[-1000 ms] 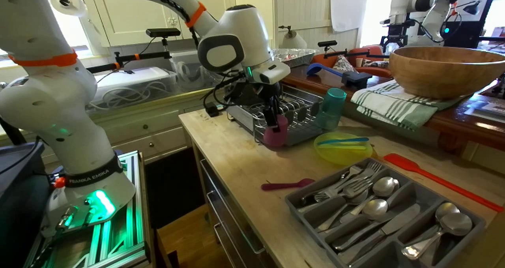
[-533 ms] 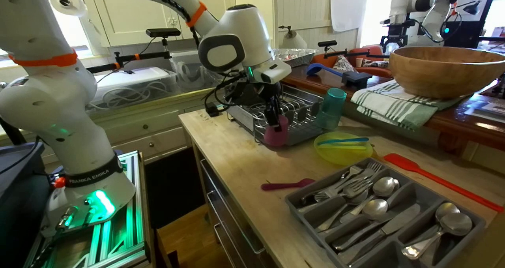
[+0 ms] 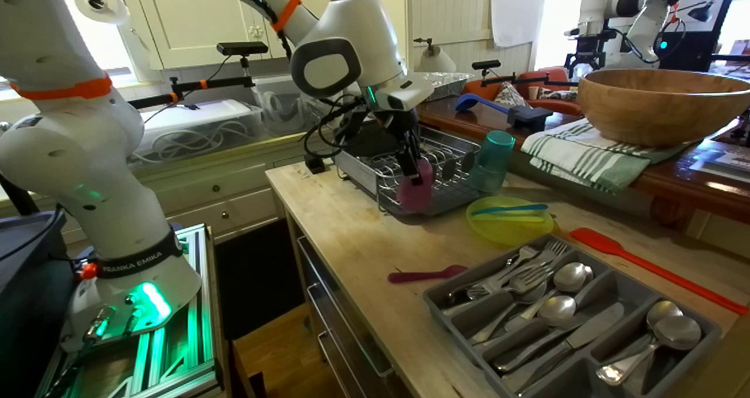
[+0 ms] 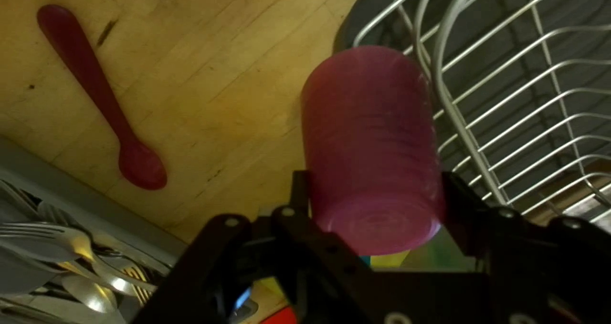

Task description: Remove the purple cup from the dying rack and put it on the table

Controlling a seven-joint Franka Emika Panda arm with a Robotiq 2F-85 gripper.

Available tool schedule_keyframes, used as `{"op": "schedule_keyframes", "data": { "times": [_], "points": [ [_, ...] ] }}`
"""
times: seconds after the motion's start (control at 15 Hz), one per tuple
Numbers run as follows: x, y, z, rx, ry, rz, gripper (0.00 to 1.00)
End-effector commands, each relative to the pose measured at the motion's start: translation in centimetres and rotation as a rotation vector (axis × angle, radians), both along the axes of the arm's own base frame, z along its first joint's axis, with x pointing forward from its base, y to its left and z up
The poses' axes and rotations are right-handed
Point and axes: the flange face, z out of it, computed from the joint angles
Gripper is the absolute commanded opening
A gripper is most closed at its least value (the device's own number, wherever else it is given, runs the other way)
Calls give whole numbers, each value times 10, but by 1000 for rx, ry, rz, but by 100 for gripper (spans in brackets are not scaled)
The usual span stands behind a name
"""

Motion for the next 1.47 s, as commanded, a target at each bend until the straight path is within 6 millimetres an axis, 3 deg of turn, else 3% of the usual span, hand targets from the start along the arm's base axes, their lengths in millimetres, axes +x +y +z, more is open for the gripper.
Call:
{"op": "schedule_keyframes", "data": {
  "times": [0.0, 0.73, 1.2, 1.4],
  "points": [
    [-3, -4, 28, -16, -47, 9, 43],
    [-16, -11, 69, -63, -119, 20, 43],
    [-37, -28, 61, -125, -83, 26, 43],
    [-48, -34, 47, -137, -54, 32, 43]
  ]
}}
